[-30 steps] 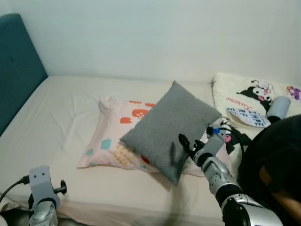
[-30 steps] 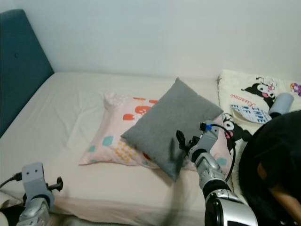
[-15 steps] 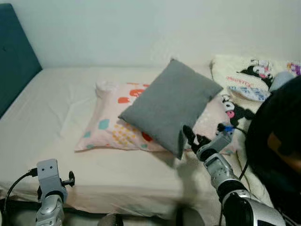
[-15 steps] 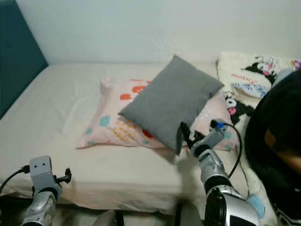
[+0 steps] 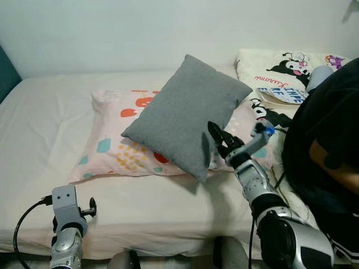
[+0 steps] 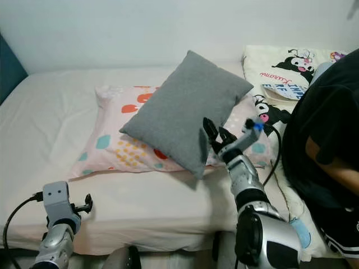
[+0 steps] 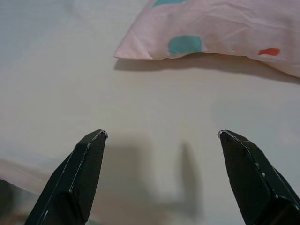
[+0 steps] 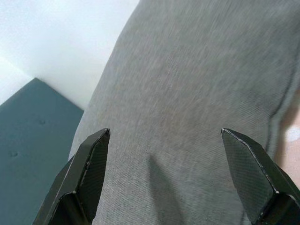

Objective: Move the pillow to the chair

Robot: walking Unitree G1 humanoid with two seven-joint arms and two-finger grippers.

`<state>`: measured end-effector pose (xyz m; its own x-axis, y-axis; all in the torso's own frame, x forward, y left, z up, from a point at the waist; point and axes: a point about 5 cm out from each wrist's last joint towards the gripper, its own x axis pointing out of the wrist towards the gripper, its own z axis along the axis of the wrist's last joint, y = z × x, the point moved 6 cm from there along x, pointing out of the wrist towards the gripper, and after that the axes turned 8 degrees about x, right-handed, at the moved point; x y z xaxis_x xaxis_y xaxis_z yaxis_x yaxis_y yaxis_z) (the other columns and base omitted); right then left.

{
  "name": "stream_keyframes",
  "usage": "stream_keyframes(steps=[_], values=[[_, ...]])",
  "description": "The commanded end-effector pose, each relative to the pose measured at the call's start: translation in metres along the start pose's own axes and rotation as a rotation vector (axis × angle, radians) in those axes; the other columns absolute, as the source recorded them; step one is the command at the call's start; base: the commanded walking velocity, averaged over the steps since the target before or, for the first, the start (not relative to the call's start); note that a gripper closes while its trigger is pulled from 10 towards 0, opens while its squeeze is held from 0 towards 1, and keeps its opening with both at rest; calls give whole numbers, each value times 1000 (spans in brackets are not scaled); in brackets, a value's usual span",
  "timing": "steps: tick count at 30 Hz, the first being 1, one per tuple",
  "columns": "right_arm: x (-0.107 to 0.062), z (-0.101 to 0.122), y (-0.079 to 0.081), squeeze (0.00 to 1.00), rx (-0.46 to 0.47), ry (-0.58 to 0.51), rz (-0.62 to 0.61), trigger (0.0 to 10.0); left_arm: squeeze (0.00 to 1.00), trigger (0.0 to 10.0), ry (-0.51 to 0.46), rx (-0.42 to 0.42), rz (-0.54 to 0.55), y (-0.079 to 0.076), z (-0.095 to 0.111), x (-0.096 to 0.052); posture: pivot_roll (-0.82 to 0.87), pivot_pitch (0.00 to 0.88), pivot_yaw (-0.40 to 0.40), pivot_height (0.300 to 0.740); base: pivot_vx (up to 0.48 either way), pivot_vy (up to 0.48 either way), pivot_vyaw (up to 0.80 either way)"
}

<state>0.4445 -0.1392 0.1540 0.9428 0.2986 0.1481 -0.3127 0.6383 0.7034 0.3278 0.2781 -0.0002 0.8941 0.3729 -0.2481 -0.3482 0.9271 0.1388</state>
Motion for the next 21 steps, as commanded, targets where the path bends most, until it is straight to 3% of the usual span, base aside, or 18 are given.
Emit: stream_keyframes(steps=[1, 2, 4, 6, 12, 13, 19, 20, 21], values=[[2, -13, 5, 0, 10, 40, 11, 10000, 0, 10000, -6, 4, -5, -1, -2, -3, -37, 93, 14, 565, 0, 0, 0], [9, -15, 23, 0, 42, 43, 88, 10000, 0, 10000, -10, 1, -1, 1, -1, -3, -35, 96, 12, 565, 0, 0, 0], [12, -16, 30, 0, 51, 46, 115, 10000, 0, 10000, -12, 1, 0, 1, -1, -3, -35, 96, 12, 565, 0, 0, 0], [19, -21, 46, 0, 44, 73, 151, 10000, 0, 10000, -19, 1, 0, 1, 0, -3, -31, 99, 8, 565, 0, 0, 0], [25, -34, 50, 0, 20, 127, 106, 10000, 0, 10000, -25, -3, 1, 0, 1, -3, -29, 103, 2, 565, 0, 0, 0], [25, -40, 49, 0, 13, 147, 80, 0, 0, 10000, -27, -6, 0, 0, 1, -3, -29, 106, 1, 565, 0, 0, 0], [24, -50, 43, 0, -13, 180, 21, 0, 0, 10000, -31, -9, -2, -1, 2, -4, -30, 111, 0, 565, 0, 0, 0], [24, -49, 42, 0, -13, 176, 17, 3725, 0, 10000, -31, -10, -3, -2, 2, -4, -32, 115, -1, 565, 0, 0, 0], [24, -49, 42, 0, -13, 176, 17, 3725, 0, 10000, -31, -10, -3, -2, 2, -4, -32, 115, -1, 565, 0, 0, 0]])
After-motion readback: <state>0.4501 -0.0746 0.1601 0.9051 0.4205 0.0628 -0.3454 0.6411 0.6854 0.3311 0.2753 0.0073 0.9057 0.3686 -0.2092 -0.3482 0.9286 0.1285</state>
